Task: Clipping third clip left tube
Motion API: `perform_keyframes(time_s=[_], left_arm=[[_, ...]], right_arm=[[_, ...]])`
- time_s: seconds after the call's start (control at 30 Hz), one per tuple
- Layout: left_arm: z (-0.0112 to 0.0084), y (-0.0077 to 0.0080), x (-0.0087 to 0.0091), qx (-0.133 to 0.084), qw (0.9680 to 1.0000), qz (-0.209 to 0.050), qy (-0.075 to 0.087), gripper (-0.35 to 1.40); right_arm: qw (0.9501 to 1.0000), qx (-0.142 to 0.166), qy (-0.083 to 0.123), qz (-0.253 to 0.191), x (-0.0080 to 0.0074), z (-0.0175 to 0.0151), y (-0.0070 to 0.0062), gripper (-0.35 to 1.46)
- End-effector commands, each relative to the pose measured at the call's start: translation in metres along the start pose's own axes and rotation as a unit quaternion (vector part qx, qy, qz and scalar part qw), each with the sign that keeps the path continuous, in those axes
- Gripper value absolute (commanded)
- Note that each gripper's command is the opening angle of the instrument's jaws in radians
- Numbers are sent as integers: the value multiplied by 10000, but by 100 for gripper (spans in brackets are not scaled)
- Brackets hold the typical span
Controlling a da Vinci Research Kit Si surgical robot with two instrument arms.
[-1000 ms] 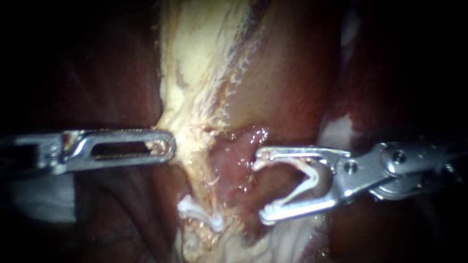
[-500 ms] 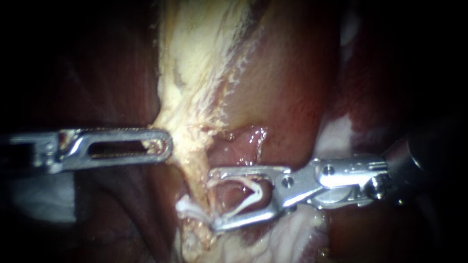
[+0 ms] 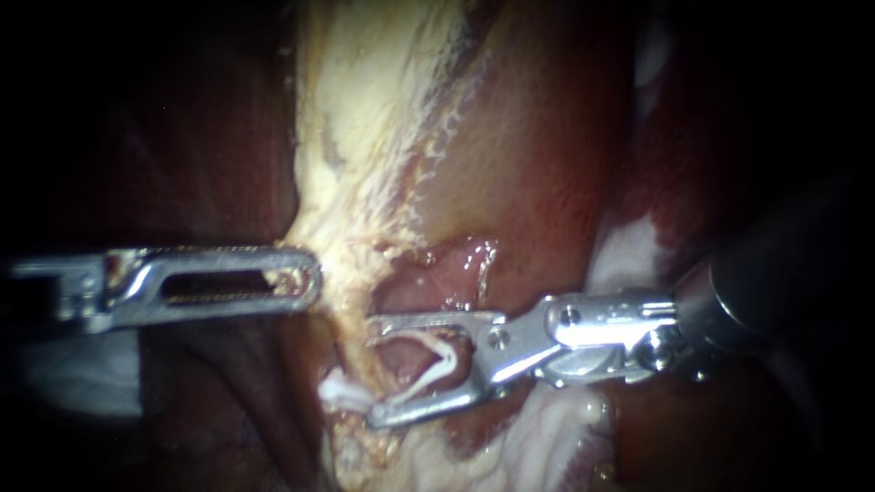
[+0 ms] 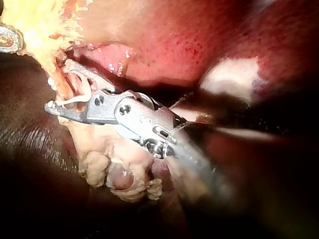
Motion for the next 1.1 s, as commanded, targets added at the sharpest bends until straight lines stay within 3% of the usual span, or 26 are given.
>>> perform_keyframes(time_s=[0.03,0.4,0.8,1.1], left_arm=[[0,0,0,2,10000,-1,-1,-35],[1,3,-2,8,10000,6,5,-35],[1,3,-2,5,10000,3,2,-35],[2,2,-1,3,10000,2,1,-35]], right_arm=[[10000,40,5,18,1,2,-1,60],[9996,254,79,82,13,10,-11,60],[9994,317,104,109,14,24,-8,60],[9952,735,488,433,22,41,-8,60]])
